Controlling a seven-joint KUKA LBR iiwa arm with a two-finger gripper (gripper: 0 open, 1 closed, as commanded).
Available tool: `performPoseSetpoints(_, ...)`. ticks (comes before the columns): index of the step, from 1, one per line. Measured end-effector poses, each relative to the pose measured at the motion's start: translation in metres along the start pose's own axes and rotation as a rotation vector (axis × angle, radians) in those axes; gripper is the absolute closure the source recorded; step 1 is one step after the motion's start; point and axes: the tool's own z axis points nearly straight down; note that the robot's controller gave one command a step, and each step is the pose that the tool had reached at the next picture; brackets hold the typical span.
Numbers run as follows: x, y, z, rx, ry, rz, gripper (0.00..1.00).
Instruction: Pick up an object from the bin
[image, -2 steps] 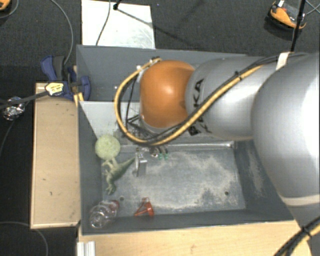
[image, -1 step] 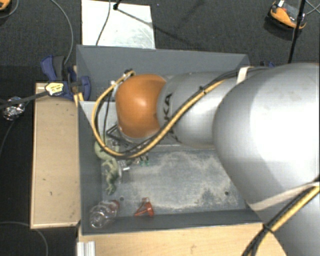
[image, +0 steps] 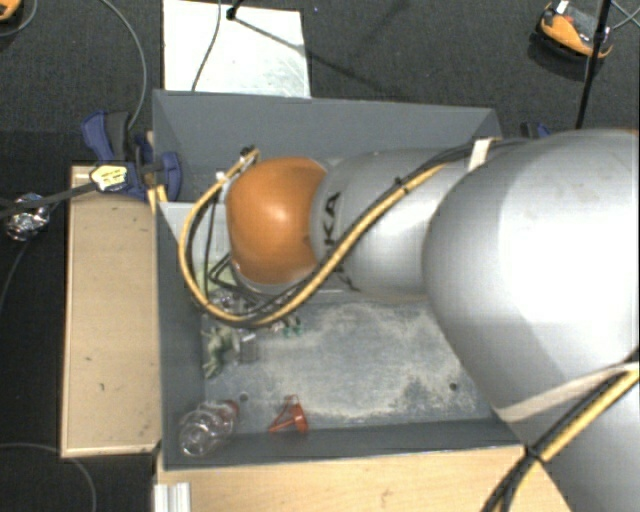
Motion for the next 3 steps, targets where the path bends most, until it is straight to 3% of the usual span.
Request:
performPoseSetpoints(1, 0.005, -0.006, -0.005, 0.0, 0.002, -0.042, 1.0)
performPoseSetpoints(2, -0.014, -0.003, -0.019, 0.001, 0.0, -0.05, 1.0)
performPoseSetpoints(3, -0.011, -0.011, -0.012, -0.006, -0.021, -0.075, 1.0)
